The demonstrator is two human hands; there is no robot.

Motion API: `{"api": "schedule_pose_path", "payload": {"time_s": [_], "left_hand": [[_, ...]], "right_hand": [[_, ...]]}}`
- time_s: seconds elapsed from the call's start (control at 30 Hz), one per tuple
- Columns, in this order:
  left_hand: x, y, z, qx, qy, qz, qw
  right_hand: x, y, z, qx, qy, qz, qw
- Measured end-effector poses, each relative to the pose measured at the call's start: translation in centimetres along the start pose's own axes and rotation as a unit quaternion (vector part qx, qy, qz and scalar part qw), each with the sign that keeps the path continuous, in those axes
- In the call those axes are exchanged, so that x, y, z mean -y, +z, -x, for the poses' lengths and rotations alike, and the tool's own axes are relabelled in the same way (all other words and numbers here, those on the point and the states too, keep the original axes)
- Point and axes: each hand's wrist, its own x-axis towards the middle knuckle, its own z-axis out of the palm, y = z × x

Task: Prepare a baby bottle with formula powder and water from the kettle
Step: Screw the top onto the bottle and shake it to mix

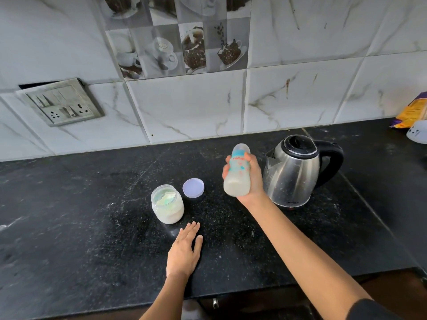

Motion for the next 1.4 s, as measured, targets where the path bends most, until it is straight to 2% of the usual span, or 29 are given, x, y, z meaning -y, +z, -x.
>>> {"api": "schedule_pose_path", "payload": {"time_s": [0.1, 0.2, 0.33, 0.43, 0.57, 0.67, 0.77, 0.9, 1.03, 1.17, 1.3, 1.4], "left_hand": [[0.03, -0.04, -0.05, 0.002, 0.0, -0.003, 1.0], [-0.07, 0.11, 0.0, 0.002, -0.005, 0.001, 1.0], [-0.03, 0.0, -0.04, 0.002, -0.005, -0.001, 1.0], [-0.11, 0.05, 0.02, 0.002, -0.006, -0.002, 1.0], [-0.14, -0.1, -0.07, 0.004, -0.007, -0.005, 1.0], [-0.16, 0.0, 0.07, 0.002, -0.005, -0.004, 1.0], [-0.02, -0.11, -0.04, 0.003, -0.003, -0.003, 1.0], [-0.11, 0.05, 0.04, 0.003, -0.001, -0.002, 1.0], [0.11, 0.04, -0.07, 0.005, 0.001, -0.001, 1.0], [0.02, 0.1, -0.06, 0.0, -0.004, 0.003, 1.0], [0.18, 0.11, -0.03, 0.0, -0.002, 0.004, 1.0], [0.06, 0.15, 0.0, -0.003, -0.002, 0.006, 1.0]], "right_hand": [[-0.14, 0.02, 0.35, 0.018, -0.005, 0.046, 0.999], [0.26, -0.31, 0.17, -0.007, -0.018, -0.001, 1.0], [0.09, 0.29, 0.66, 0.066, 0.014, 0.045, 0.997], [0.29, -0.03, 0.2, 0.032, 0.003, 0.003, 0.999], [-0.1, 0.03, 0.43, 0.035, 0.019, 0.059, 0.997], [0.25, -0.46, 0.21, -0.003, 0.017, 0.013, 1.0], [-0.17, -0.1, 0.89, 0.031, 0.05, 0.077, 0.995], [0.61, -0.26, 0.26, -0.003, 0.002, 0.027, 1.0], [0.21, 0.21, 0.85, 0.03, 0.016, 0.082, 0.996], [0.63, 0.19, 0.24, -0.011, 0.002, 0.013, 1.0], [-0.24, 0.26, 0.85, 0.025, 0.023, 0.073, 0.997], [0.27, 0.15, 0.01, -0.008, -0.008, 0.004, 1.0]]}}
